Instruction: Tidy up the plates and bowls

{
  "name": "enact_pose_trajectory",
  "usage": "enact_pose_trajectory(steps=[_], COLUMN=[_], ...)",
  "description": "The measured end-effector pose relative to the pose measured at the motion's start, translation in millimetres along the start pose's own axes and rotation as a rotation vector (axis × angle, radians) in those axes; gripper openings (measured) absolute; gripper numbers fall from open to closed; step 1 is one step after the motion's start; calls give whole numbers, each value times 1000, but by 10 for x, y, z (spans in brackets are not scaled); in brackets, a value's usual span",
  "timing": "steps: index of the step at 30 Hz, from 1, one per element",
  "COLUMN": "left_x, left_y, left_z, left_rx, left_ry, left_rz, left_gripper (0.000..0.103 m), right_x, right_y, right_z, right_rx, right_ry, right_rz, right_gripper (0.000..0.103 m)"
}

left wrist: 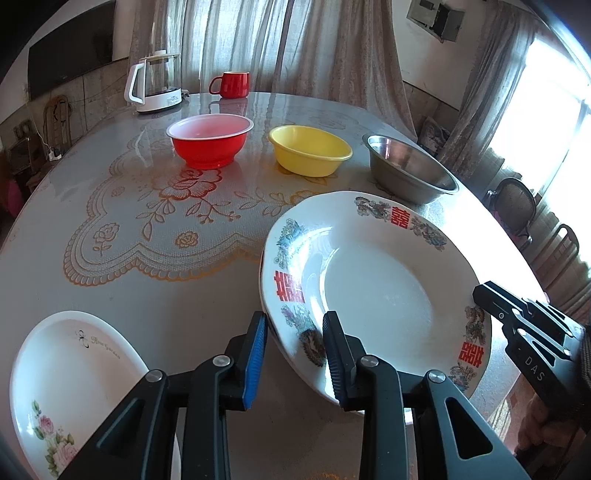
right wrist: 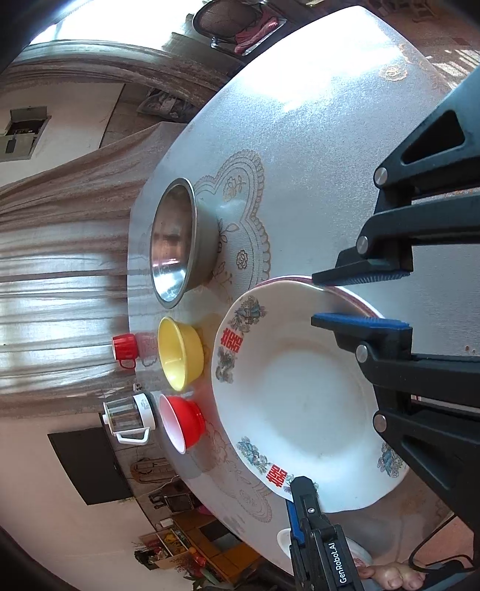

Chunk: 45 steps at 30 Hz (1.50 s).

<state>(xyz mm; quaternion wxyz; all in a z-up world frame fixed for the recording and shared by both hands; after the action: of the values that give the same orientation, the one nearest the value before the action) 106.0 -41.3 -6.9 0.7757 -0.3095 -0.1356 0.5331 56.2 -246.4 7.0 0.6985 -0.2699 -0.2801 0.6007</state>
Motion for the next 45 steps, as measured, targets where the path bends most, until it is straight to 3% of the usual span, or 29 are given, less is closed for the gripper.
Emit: enact_pose_trajectory(steps=[5, 12, 28, 31, 36, 45], left_x=[5, -21, -65, -49, 6, 255], left_y=[7, 50, 150, 161, 184, 274], left_z=[-1, 39, 182, 208, 265, 411], left_rx=[-4, -9, -31, -35, -45, -61], left_ry=[-1, -1, -7, -7, -3, 8], left_rz=[10, 11, 7, 13, 25, 86], left_gripper=[32, 34, 34, 34, 34, 35], right_x=[-18, 21, 51, 95, 164, 634], right_y=[-13, 26, 28, 5, -35, -13], right_z=[-15, -22, 74, 122, 160, 230], right_rx=[6, 16, 7, -3, 24, 46], right_ry=[1, -5, -18, -48, -186, -363], right_rz=[-4, -10, -29, -26, -69, 33], right_gripper=[13, 22, 23, 23, 23, 28])
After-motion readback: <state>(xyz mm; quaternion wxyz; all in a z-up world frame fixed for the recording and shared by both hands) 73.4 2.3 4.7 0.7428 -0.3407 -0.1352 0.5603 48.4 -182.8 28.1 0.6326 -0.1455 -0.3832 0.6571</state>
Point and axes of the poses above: each gripper's, at about its wrist camera, not at the fingertips, and z roughly against the way its jaws point, x to its left, y to its underside, the point moved 1 cm from there along -z, roughly the way its jaws point, and after that the axes turned 5 degrees about -z, right-handed, at the moved point
